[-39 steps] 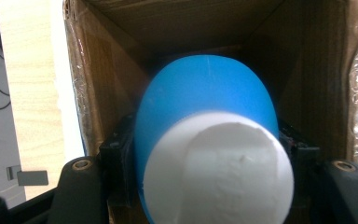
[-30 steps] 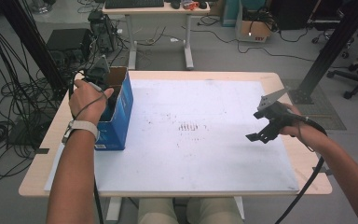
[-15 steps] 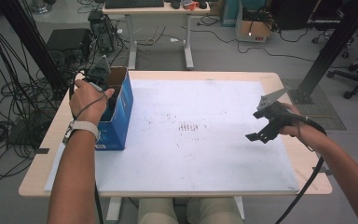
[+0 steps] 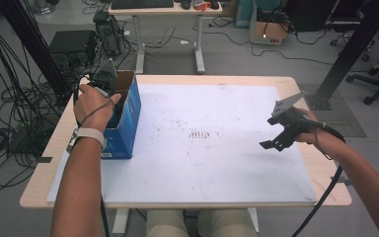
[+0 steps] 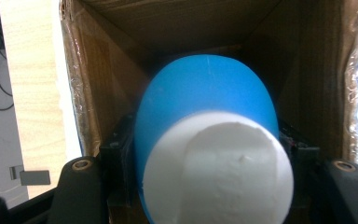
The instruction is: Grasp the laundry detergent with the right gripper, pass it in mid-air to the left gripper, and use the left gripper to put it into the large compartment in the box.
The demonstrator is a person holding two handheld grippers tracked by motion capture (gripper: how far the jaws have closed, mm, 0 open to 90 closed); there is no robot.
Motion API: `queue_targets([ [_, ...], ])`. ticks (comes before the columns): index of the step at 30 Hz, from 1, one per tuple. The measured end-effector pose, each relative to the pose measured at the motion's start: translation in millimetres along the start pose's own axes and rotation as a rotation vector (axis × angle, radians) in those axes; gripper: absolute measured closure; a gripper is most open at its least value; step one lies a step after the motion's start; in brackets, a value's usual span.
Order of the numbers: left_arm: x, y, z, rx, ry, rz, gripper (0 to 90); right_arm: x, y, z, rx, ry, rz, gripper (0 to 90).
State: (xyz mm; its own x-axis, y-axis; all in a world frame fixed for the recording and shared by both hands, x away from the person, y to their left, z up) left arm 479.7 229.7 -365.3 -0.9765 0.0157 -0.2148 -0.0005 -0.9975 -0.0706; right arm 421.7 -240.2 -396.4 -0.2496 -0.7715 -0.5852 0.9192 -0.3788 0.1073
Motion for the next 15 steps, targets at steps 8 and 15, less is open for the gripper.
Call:
queue_targets([
  [8,-0.2,0.6,0.0,0.000,0.001,0.006,37.4,-0.9,-0.8,-0.3,-0.001,-0.001,-0.001,4.8],
  [15,0.1,-0.2,0.2,0.006,-0.003,0.002,37.3,-0.4,-1.0,-0.2,-0.002,-0.002,0.000,4.8],
])
Point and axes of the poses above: each handheld gripper's, and its own axes: z roughly backward along the jaws, x roughly out of its underside, y roughly to its right, the point moved 10 cm from there along -z, roughly forward along the jaws, and after that the axes turned 4 degrees about z, right-handed, at the moved point
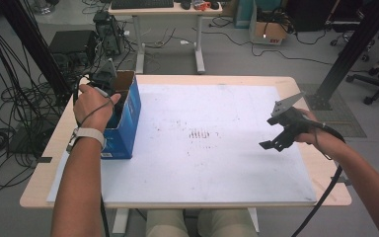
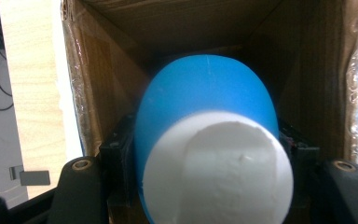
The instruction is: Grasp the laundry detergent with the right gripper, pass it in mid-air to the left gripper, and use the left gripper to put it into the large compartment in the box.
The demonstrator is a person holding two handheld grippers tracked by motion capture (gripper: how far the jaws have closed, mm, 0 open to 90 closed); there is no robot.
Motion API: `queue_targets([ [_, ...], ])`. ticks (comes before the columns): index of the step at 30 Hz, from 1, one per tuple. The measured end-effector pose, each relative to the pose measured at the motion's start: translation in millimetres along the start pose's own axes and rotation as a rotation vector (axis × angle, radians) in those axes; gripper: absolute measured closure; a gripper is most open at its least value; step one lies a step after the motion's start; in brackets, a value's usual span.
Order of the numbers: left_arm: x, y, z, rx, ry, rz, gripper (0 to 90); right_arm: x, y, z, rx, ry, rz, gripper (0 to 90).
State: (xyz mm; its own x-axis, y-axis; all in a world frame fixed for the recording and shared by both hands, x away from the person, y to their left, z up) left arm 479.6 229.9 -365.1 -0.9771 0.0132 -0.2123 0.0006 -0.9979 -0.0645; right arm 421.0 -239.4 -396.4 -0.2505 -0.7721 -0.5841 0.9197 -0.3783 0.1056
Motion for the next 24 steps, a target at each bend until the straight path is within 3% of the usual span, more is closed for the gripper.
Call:
queue_targets([
  [14,0.2,0.5,-0.3,0.002,0.005,0.009,37.4,0.4,-0.1,1.2,-0.001,-0.003,-0.001,4.8],
  [20,0.7,-0.4,0.0,-0.003,0.005,-0.006,37.3,0.1,-2.0,1.0,-0.003,-0.001,-0.020,4.8],
  [22,0.5,0.3,-0.4,-0.005,0.010,0.002,37.3,-0.1,0.3,1.2,-0.001,0.000,0.003,4.8],
  [24,0.8,0.5,-0.3,-0.003,0.006,0.000,37.4,-1.2,-0.8,1.4,-0.001,0.005,-0.013,4.8],
])
Point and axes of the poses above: each handheld gripper's, and its own axes: z roughly backward along the jaws, x roughly out of its underside, y roughly to its right, the point moved 10 cm from there along -z, roughly forward along the jaws, and after that the axes turned 4 degrees about z, right-handed, at the moved point
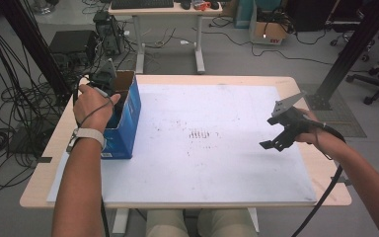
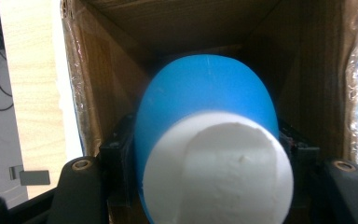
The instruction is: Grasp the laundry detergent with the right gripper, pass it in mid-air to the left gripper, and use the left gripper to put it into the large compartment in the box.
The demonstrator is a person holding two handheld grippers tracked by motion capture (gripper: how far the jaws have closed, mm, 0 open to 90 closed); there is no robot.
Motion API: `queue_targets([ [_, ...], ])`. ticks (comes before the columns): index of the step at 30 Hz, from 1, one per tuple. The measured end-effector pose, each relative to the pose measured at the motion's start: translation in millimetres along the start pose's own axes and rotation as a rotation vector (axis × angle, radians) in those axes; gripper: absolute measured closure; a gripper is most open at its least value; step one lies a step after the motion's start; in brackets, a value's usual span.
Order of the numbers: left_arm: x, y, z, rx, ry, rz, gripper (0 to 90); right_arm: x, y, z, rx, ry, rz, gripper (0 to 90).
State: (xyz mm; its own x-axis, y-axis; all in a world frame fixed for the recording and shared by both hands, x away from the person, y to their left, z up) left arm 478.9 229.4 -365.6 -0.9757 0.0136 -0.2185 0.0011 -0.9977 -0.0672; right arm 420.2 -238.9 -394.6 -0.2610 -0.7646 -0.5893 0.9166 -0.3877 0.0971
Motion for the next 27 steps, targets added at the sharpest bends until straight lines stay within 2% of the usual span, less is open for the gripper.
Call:
queue_targets([
  [5,-0.1,0.4,0.4,0.002,-0.006,0.001,37.3,1.4,1.1,0.4,0.000,-0.006,0.017,4.8],
  [10,-0.4,0.3,0.0,0.002,-0.001,0.005,37.4,0.7,0.0,0.4,0.001,0.002,0.000,4.8],
  [11,-0.4,0.3,0.0,0.002,-0.001,0.005,37.3,1.3,1.1,0.6,0.001,-0.002,0.014,4.8],
  [16,-0.3,0.0,0.0,0.003,-0.001,0.005,37.3,1.6,1.0,0.3,0.001,-0.004,0.014,4.8],
  [17,-0.2,-0.8,0.1,0.001,-0.001,-0.006,37.3,1.6,1.0,0.3,0.001,-0.004,0.015,4.8],
  [27,-0.8,-0.1,-0.2,-0.002,0.004,0.006,37.4,2.3,0.6,-0.3,-0.001,-0.005,0.015,4.8],
])
Point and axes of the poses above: each handheld gripper's, and its own axes: z roughly backward along the jaws, x roughly out of its underside, y roughly to its right, the point moved 10 cm from there along -z, roughly forward along the jaws, and after that the axes turned 4 degrees about z, right-handed, at the moved point
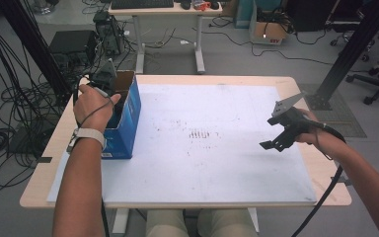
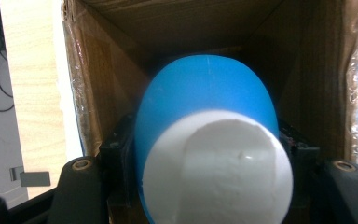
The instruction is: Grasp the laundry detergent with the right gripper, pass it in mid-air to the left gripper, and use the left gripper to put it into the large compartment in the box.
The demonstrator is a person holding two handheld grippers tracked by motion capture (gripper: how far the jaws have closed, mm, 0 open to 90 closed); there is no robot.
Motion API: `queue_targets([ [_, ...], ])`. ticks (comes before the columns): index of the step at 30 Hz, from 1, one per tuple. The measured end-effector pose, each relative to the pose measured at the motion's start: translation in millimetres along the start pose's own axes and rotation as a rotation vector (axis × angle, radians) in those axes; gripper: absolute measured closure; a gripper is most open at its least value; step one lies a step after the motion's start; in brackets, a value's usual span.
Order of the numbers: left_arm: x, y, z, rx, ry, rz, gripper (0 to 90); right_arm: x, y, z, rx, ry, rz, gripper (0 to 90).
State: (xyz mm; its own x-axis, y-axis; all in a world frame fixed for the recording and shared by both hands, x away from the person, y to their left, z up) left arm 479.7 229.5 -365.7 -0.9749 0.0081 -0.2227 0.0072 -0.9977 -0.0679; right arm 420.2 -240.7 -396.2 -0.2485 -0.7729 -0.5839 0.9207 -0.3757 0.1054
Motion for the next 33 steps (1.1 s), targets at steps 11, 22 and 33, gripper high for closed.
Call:
queue_targets([
  [11,0.3,-1.1,0.2,0.005,-0.002,0.000,37.3,0.2,-0.3,-0.6,-0.001,0.001,-0.001,4.8],
  [22,-0.7,-1.9,0.1,0.004,-0.003,-0.003,37.3,1.9,-0.5,-0.6,-0.003,0.001,-0.006,4.9],
  [33,-1.3,-2.0,-0.3,0.000,0.002,0.000,37.3,1.4,-1.1,-0.8,-0.004,0.000,-0.006,4.9],
])
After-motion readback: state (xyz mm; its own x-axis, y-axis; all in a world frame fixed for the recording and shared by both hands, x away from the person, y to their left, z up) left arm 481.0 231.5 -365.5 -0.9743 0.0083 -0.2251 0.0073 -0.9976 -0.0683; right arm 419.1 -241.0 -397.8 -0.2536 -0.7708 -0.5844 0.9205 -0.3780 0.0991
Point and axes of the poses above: each handheld gripper's, and its own axes: z roughly backward along the jaws, x roughly out of its underside, y roughly to its right, the point moved 10 cm from there along -z, roughly forward along the jaws, and after that the axes turned 4 degrees about z, right-handed, at the moved point
